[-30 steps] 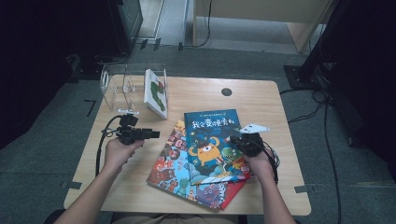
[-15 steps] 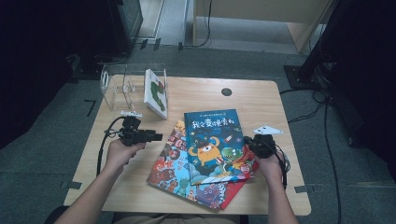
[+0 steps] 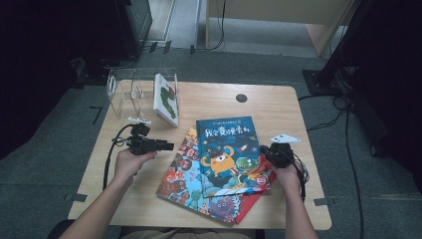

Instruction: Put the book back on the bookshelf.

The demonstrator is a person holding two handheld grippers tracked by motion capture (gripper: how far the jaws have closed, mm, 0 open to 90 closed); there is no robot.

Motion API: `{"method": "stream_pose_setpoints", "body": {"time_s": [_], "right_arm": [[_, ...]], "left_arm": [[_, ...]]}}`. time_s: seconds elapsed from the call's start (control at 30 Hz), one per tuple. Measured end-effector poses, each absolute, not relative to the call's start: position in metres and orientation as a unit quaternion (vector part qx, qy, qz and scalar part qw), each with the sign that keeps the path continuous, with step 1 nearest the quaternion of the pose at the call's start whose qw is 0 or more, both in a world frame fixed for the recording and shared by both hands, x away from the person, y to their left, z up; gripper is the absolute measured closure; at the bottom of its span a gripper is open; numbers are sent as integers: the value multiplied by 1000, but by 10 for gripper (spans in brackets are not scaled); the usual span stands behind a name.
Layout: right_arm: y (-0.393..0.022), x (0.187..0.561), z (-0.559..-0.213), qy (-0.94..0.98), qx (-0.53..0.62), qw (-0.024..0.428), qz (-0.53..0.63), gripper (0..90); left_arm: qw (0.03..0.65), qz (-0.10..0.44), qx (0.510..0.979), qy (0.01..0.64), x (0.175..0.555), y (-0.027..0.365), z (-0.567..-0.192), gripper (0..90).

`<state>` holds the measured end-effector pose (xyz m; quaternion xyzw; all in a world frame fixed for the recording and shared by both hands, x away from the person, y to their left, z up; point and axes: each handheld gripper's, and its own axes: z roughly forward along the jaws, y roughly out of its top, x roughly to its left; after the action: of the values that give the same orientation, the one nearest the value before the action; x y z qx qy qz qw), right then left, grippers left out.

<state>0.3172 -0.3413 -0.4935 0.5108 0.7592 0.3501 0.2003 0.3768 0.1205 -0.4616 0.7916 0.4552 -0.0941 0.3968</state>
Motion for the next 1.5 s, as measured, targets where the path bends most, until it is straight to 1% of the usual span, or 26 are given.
{"method": "stream_pose_setpoints", "body": {"time_s": [0.07, 0.13, 0.23, 0.33, 0.47, 0.53, 0.63, 0.73, 1.0, 1.33, 1.4, 1.5], "right_arm": [[-341, 318, -494, 759, 511, 199, 350, 900], [-341, 319, -494, 760, 511, 200, 349, 900], [-341, 321, -494, 760, 510, 201, 350, 900], [-341, 322, -494, 759, 511, 200, 349, 900], [-341, 325, -495, 758, 514, 200, 348, 900], [-340, 327, -495, 757, 516, 200, 347, 900], [-339, 330, -495, 757, 515, 204, 346, 900], [-339, 332, -496, 756, 514, 209, 347, 900], [-336, 340, -495, 753, 519, 212, 344, 900], [-327, 350, -496, 761, 508, 208, 347, 900], [-325, 352, -496, 760, 509, 205, 348, 900], [-321, 355, -495, 762, 506, 204, 349, 900]], "left_arm": [[393, -97, 792, 458, 376, 120, -462, 488], [401, -87, 781, 471, 376, 119, -461, 486], [414, -62, 775, 474, 373, 121, -457, 537], [420, -72, 768, 478, 373, 123, -457, 521], [407, -70, 775, 478, 372, 124, -462, 491], [398, -78, 777, 481, 372, 124, -465, 489], [407, -96, 770, 481, 371, 126, -467, 490], [414, -97, 772, 472, 368, 128, -467, 489], [407, -106, 779, 465, 364, 127, -471, 466], [406, -110, 775, 471, 360, 127, -471, 466], [404, -116, 768, 482, 360, 128, -470, 499], [409, -116, 766, 482, 359, 129, -469, 555]]}}
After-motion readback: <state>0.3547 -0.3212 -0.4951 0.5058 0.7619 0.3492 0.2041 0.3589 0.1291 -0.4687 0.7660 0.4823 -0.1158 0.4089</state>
